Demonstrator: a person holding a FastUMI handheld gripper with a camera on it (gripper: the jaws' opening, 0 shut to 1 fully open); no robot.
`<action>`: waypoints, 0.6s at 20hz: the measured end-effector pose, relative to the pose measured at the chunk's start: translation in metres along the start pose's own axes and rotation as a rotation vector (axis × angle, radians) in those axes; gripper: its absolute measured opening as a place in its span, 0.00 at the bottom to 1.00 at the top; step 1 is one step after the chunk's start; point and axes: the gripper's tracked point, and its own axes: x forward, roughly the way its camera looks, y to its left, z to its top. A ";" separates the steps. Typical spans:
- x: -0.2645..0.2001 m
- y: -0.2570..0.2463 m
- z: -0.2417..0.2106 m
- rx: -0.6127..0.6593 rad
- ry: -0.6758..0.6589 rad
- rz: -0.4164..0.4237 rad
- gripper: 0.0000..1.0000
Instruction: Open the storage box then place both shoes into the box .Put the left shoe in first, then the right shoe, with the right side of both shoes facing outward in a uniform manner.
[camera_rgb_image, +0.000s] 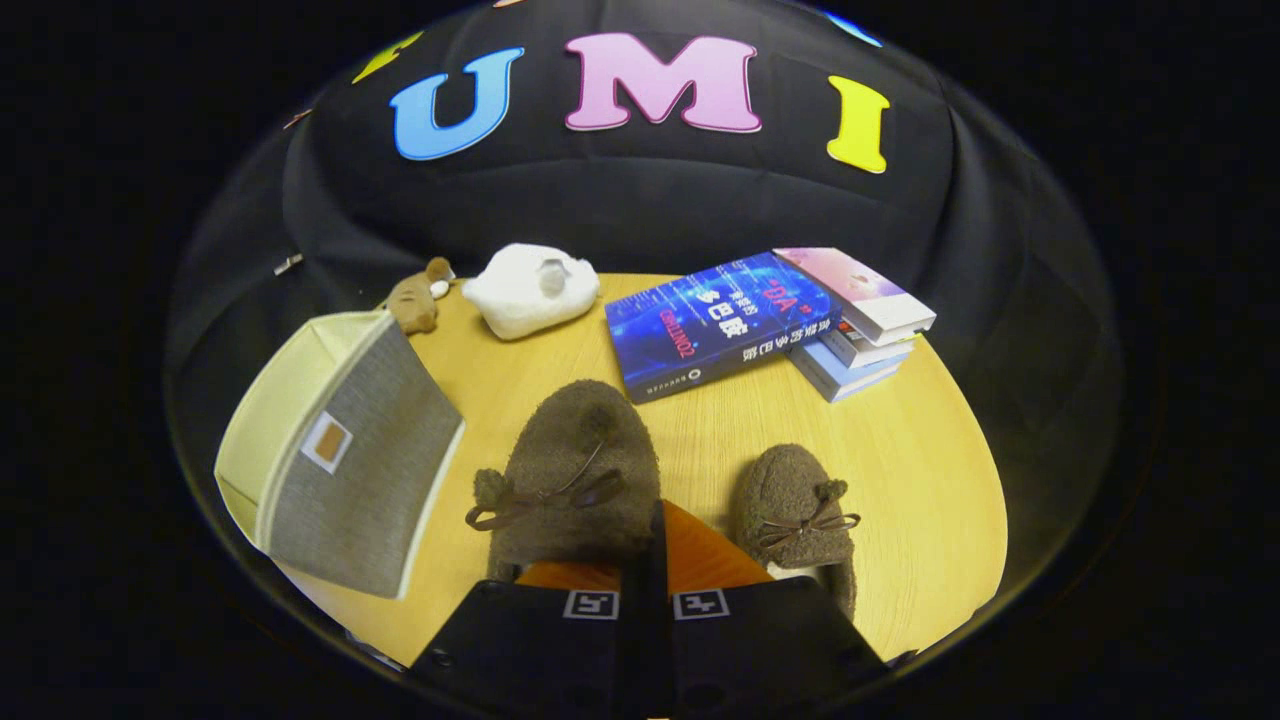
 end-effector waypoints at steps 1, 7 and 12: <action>-0.007 0.009 0.014 0.011 -0.018 0.003 0.05; -0.043 0.087 0.084 0.091 -0.070 0.066 0.05; -0.047 0.177 0.109 0.103 -0.073 0.160 0.05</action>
